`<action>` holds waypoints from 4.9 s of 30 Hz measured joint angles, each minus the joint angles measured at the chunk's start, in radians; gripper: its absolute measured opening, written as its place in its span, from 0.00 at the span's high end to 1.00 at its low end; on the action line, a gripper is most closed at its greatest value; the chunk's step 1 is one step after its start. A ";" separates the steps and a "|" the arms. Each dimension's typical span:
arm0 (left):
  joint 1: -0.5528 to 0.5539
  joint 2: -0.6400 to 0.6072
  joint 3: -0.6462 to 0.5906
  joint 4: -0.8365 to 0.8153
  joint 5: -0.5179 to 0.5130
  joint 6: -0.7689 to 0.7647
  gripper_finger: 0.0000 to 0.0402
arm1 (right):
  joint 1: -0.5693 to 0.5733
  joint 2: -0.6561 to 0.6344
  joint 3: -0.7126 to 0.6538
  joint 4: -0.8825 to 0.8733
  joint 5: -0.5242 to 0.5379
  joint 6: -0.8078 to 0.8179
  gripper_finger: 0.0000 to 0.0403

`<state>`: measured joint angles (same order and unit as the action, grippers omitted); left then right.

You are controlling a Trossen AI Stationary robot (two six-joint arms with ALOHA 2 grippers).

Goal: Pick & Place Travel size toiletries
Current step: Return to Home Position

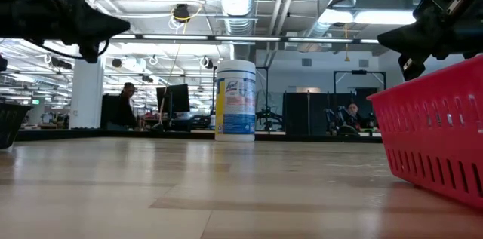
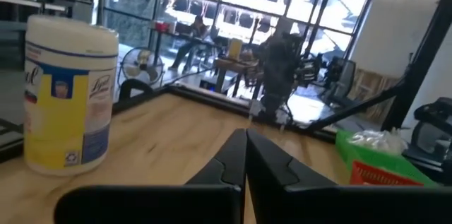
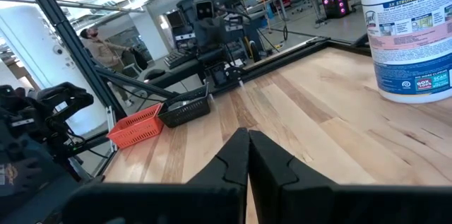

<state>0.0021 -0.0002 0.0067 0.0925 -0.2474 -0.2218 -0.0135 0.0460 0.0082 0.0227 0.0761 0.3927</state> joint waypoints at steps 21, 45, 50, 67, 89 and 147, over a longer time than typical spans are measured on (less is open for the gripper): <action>0.000 0.014 0.000 -0.029 -0.037 0.139 1.00 | 0.000 0.000 0.000 0.000 0.000 0.000 1.00; 0.000 0.024 0.000 -0.017 -0.037 0.139 1.00 | 0.000 0.000 0.000 0.000 0.000 0.000 1.00; 0.000 0.024 0.000 -0.016 -0.037 0.138 1.00 | 0.000 0.000 0.000 0.000 0.000 0.000 1.00; 0.000 0.024 0.000 -0.016 -0.037 0.138 1.00 | 0.000 0.000 0.000 0.000 0.000 0.000 1.00; 0.000 0.024 0.000 -0.013 -0.037 0.139 1.00 | 0.000 0.000 0.000 0.000 0.000 0.000 1.00; -0.001 0.024 0.000 0.006 -0.036 0.138 1.00 | 0.000 0.000 0.000 0.000 0.000 0.000 1.00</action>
<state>0.0013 0.0238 0.0063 0.0986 -0.2836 -0.0834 -0.0135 0.0459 0.0082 0.0227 0.0761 0.3927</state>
